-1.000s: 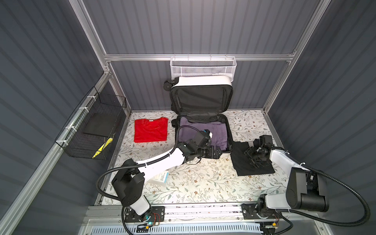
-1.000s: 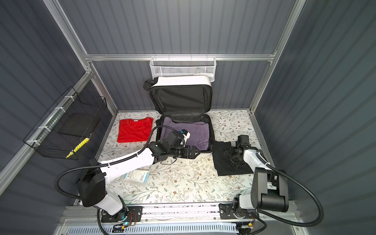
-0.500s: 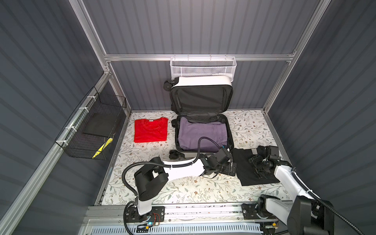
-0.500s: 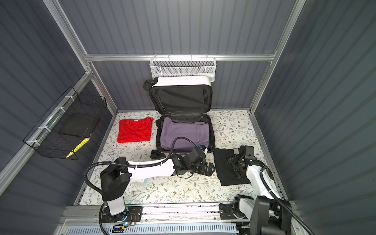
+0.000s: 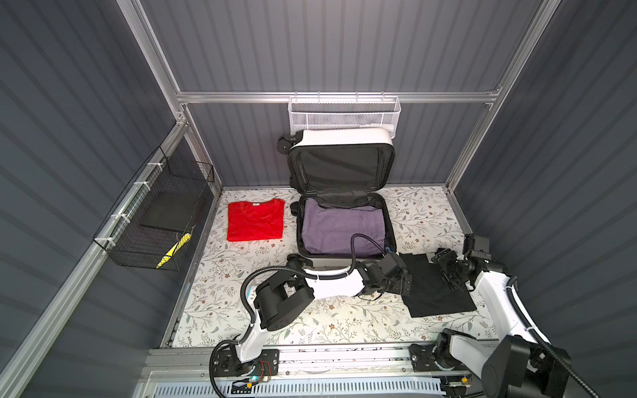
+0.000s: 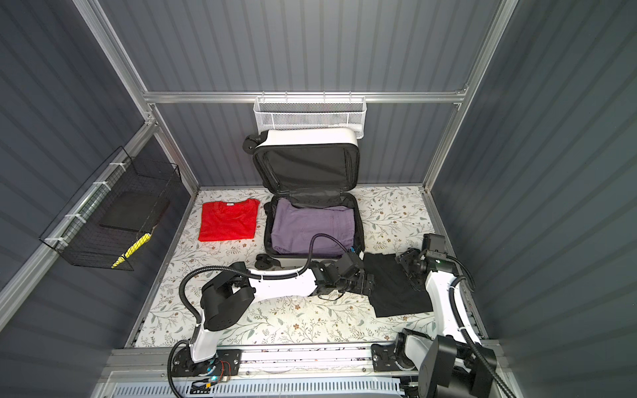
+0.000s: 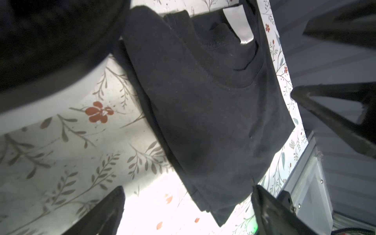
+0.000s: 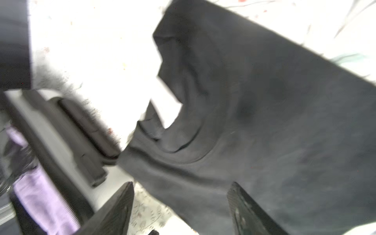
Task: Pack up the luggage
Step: 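Reach the left gripper to the black T-shirt's collar edge and grasp it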
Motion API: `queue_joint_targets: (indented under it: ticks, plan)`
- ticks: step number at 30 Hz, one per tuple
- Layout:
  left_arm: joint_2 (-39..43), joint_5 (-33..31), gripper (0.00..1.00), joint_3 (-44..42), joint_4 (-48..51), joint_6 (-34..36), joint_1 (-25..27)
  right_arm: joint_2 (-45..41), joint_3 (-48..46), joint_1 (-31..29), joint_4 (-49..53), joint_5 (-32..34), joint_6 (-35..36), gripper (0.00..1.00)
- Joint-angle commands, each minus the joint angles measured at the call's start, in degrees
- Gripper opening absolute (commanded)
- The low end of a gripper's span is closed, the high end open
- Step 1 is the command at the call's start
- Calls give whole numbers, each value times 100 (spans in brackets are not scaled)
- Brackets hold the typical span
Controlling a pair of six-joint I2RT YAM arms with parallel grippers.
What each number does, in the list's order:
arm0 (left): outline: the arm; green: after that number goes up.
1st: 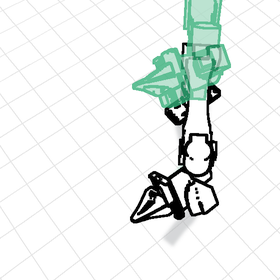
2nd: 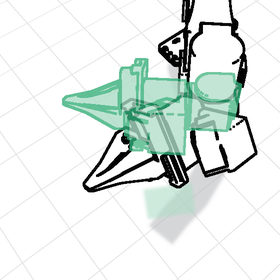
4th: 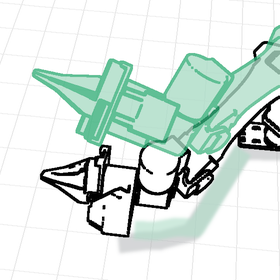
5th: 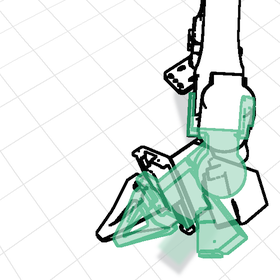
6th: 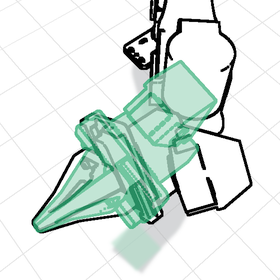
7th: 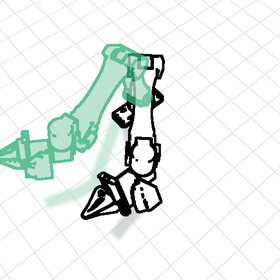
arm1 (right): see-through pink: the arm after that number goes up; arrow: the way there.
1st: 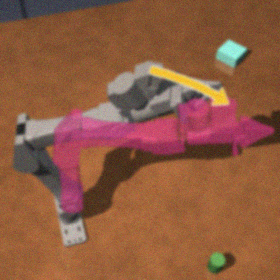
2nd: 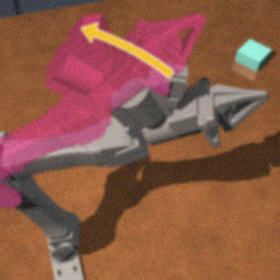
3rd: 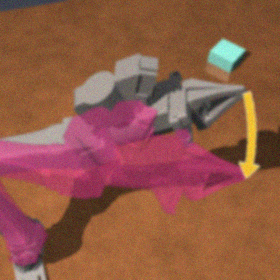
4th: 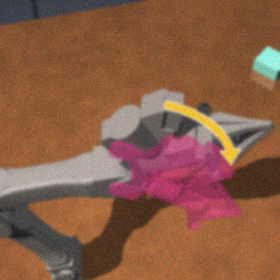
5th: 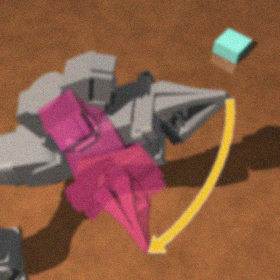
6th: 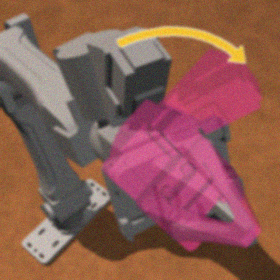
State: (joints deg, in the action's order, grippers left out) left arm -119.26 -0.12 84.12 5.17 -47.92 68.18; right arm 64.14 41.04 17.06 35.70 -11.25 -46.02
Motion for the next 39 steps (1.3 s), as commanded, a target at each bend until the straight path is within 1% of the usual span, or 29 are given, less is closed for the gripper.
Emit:
queue_joint_targets:
  ticks: [1,8,12,23,29,32,35,39]
  plan:
    - [-211,-106,96,193,-193,-178,20,297,-144,236,38,-186,172,75]
    - [-496,-186,91,293,-315,-243,69,662,-451,519,-289,-463,115,75]
    - [-696,-247,88,410,-324,-251,114,756,-587,586,-445,-609,41,75]
    - [-1115,-291,85,668,-442,-256,151,803,-840,614,-649,-670,-142,75]
    - [-1316,-214,80,819,-710,-239,160,873,-888,623,-712,-670,-152,75]
    - [-1384,-151,73,860,-890,-239,160,905,-908,632,-729,-669,-149,75]
    - [-1398,-129,62,889,-986,-182,160,911,-897,648,-731,-686,-136,75]
    - [-1355,-144,39,1009,-939,43,153,888,-740,667,-658,-745,-39,75]
